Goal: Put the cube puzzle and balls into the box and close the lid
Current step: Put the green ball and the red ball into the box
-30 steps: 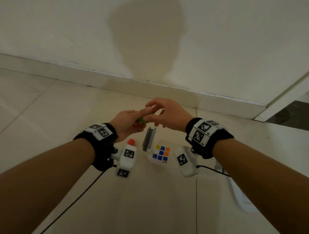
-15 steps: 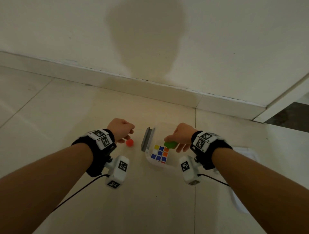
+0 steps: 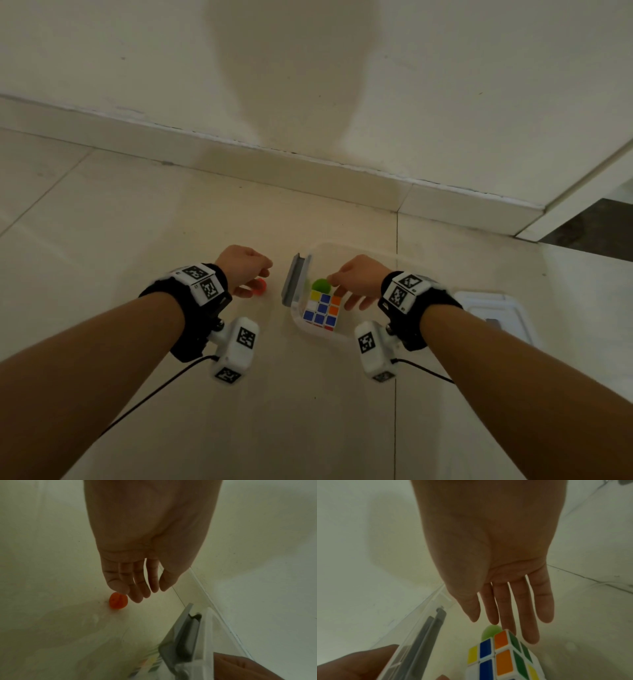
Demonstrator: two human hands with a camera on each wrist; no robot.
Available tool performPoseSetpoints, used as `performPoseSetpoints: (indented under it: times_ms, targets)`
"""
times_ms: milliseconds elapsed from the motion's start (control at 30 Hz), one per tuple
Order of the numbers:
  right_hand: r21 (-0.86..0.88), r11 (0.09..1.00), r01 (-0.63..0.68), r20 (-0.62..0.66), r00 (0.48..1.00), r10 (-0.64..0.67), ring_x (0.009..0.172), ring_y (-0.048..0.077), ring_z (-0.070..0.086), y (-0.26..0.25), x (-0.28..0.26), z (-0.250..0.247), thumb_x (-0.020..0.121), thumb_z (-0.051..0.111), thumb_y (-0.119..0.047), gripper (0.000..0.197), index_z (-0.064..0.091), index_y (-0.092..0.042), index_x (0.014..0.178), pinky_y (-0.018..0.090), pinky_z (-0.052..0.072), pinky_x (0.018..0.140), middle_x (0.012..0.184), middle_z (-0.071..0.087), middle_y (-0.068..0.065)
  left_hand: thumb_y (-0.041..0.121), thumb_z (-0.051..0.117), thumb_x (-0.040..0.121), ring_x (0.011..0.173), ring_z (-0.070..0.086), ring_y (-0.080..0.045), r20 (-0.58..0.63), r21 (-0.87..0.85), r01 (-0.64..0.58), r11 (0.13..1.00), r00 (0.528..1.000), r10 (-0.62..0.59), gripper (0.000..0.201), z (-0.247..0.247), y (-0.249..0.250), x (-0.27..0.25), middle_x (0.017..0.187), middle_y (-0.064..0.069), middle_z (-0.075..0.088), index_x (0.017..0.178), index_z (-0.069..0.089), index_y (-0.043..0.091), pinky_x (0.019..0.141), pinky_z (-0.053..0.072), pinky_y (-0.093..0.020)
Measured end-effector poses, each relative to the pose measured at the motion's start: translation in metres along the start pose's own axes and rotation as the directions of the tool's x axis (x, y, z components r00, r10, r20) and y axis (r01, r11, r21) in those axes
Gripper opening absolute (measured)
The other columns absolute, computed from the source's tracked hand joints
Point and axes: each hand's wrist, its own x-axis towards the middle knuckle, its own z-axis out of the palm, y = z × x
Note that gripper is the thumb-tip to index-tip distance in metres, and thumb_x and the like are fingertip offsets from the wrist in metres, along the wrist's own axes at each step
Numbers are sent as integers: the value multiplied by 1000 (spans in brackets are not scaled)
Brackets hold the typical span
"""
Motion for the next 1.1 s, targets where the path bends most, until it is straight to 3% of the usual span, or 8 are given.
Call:
performPoseSetpoints:
  times_ms: [133, 233, 333, 567, 667, 767, 900, 1100]
  targets:
    - [-2, 1000, 17, -10, 1000, -17, 94, 29, 75, -2, -5, -8, 97, 56, -33, 38, 67, -2, 116, 44, 60, 88, 106, 76, 10, 17, 58, 94, 65, 60, -22, -54, 53, -105, 993, 993, 108, 21, 6, 1, 7, 107, -15, 69, 109, 66, 3, 45, 48, -24]
    - [-22, 999, 38, 1, 999, -38, 95, 30, 75, -7, -14, -18, 97, 55, -34, 39, 71, 0, 110, 42, 59, 88, 101, 78, 11, 15, 61, 91, 72, 61, -26, -91, 318, -139, 938, 980, 176, 18, 3, -7, 16, 109, -15, 67, 108, 65, 13, 58, 54, -32]
    - [-25, 998, 58, 24, 998, -57, 82, 30, 74, -13, -23, -27, 99, 53, -32, 40, 71, 3, 107, 37, 59, 77, 90, 77, 13, 19, 65, 89, 91, 62, -30, 4, 542, -131, 830, 988, 153, 35, 2, -18, 25, 129, -15, 57, 124, 61, 18, 72, 55, -34]
    - [2, 995, 96, -6, 995, -96, 71, 25, 71, -17, -30, -42, 99, 53, -30, 37, 70, 3, 103, 29, 55, 62, 75, 72, 8, 13, 59, 91, 110, 62, -32, -4, 697, -171, 697, 970, 241, 25, 13, -36, 31, 124, -13, 65, 113, 70, 12, 90, 51, -36]
    - [30, 989, 146, -53, 988, -145, 68, 22, 71, -16, -30, -44, 99, 54, -30, 36, 71, 1, 100, 28, 55, 59, 73, 72, 7, 20, 70, 85, 95, 67, -31, -38, 554, -152, 818, 978, 207, 22, 13, -35, 30, 113, -14, 69, 106, 70, 13, 82, 57, -37]
    - [108, 964, 245, -132, 964, -230, 65, 21, 69, -16, -32, -44, 98, 55, -30, 34, 70, 0, 100, 27, 53, 55, 72, 71, 7, 22, 80, 79, 79, 68, -27, -60, 146, -197, 969, 976, 208, 37, 8, -14, 20, 98, -12, 71, 108, 62, 9, 71, 59, -37]
    - [241, 913, 330, -213, 936, -282, 65, 20, 71, -26, -36, -42, 96, 57, -39, 35, 65, -8, 112, 28, 55, 51, 87, 76, 7, 30, 83, 73, 80, 67, -17, -65, -217, -283, 934, 959, 276, 47, 0, 23, -4, 93, -3, 74, 110, 64, 7, 78, 56, -37]
    - [380, 871, 313, -134, 950, -283, 84, 25, 78, -42, -46, -39, 91, 60, -50, 45, 65, -13, 116, 32, 61, 63, 100, 78, 7, 22, 88, 65, 69, 62, -13, 18, -244, -423, 873, 897, 441, 35, 11, 50, -33, 84, 1, 72, 92, 68, 14, 63, 50, -28]
